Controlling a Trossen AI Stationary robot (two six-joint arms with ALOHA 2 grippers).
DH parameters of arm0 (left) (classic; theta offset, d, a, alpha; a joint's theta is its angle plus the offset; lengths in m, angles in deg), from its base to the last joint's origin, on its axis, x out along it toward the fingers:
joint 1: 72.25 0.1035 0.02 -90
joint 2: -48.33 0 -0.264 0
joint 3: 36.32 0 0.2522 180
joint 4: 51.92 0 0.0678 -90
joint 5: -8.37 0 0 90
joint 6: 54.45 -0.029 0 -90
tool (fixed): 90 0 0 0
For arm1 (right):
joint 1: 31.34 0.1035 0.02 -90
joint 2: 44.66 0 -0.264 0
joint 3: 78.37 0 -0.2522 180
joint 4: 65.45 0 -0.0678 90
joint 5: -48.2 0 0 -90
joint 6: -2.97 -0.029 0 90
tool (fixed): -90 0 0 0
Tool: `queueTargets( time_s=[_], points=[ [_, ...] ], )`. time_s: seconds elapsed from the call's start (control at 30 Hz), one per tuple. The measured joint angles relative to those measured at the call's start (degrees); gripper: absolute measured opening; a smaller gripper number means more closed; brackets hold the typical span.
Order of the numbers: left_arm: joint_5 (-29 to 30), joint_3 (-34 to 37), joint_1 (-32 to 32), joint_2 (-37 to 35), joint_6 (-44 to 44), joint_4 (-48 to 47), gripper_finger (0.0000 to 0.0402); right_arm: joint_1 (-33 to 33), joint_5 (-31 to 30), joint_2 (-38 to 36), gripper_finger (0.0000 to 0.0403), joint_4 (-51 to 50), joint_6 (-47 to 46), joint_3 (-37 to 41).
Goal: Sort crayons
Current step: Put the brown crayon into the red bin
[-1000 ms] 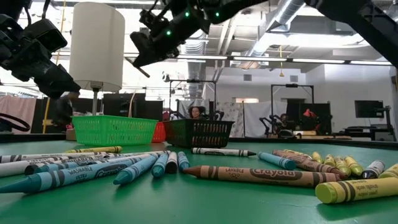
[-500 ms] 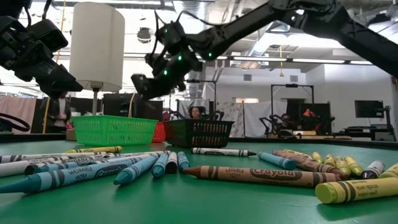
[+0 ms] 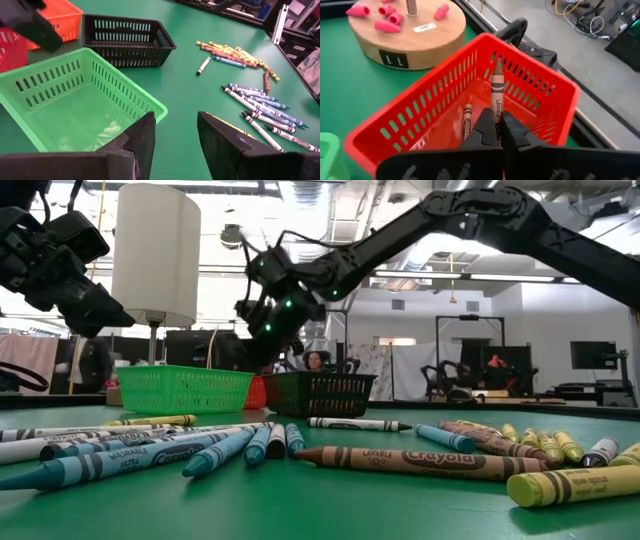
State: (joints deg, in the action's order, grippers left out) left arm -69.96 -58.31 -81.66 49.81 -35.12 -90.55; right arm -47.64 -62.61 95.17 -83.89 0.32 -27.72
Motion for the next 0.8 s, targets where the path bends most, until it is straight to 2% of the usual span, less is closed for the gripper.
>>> queueTargets(
  time_s=[0.33,0.8],
  points=[
    [-0.02,0.0,0.0,0.0,0.2,-0.02,0.0137,-0.01,-0.02,1.12,0.0006,-0.4,-0.92,-0.02],
    [-0.03,0.0,0.0,0.0,0.2,-0.04,0.0137,-0.05,-0.09,0.76,0.0076,-2.09,1.82,-1.46]
  ],
)
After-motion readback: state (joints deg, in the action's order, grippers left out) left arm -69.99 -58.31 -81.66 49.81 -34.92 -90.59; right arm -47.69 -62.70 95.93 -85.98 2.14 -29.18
